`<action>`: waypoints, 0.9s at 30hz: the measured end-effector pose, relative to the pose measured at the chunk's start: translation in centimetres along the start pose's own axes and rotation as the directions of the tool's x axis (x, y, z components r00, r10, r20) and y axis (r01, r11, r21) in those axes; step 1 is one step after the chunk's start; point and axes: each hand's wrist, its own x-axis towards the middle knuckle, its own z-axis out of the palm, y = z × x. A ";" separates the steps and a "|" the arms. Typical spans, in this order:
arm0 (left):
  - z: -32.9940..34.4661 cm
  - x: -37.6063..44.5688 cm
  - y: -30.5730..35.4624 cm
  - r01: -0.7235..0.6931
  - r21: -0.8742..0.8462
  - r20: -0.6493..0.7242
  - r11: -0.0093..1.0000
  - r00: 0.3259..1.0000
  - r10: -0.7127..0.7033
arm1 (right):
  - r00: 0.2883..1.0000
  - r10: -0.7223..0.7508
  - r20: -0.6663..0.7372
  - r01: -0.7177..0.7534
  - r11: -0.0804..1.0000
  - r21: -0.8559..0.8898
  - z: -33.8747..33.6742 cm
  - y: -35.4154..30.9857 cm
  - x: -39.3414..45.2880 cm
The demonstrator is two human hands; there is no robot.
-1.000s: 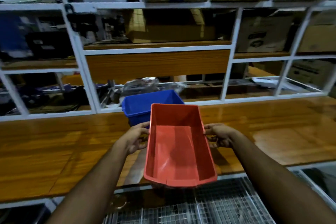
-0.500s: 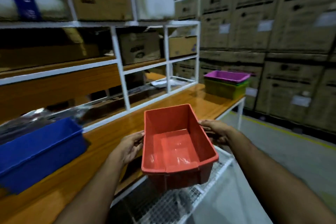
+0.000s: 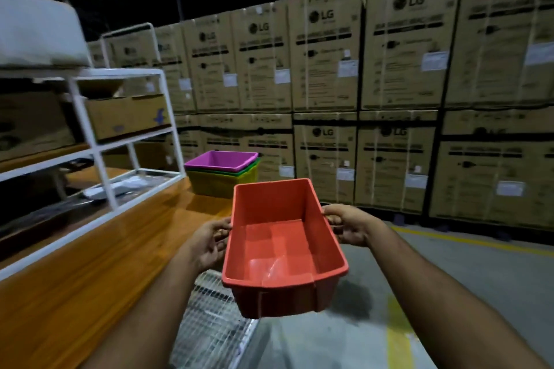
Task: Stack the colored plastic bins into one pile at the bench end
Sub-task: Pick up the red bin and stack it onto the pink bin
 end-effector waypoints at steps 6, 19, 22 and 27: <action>9.2 10.2 1.6 0.054 0.120 0.052 0.991 0.997 -0.061 | 0.986 -0.095 -0.135 0.105 0.992 0.070 -9.0 -2.4 6.3; 17.8 37.3 12.4 -0.010 0.192 0.206 0.981 0.978 -0.030 | 0.933 -0.260 -0.247 0.289 0.953 0.089 -17.2 -15.2 27.6; 17.6 41.7 16.5 -0.045 0.136 0.195 0.990 0.981 0.018 | 0.930 -0.295 -0.220 0.323 0.940 0.108 -16.4 -19.7 33.5; 14.6 47.1 22.2 -0.102 0.083 0.085 0.991 0.992 0.095 | 0.951 -0.292 -0.102 0.302 0.948 0.101 -12.1 -25.8 43.0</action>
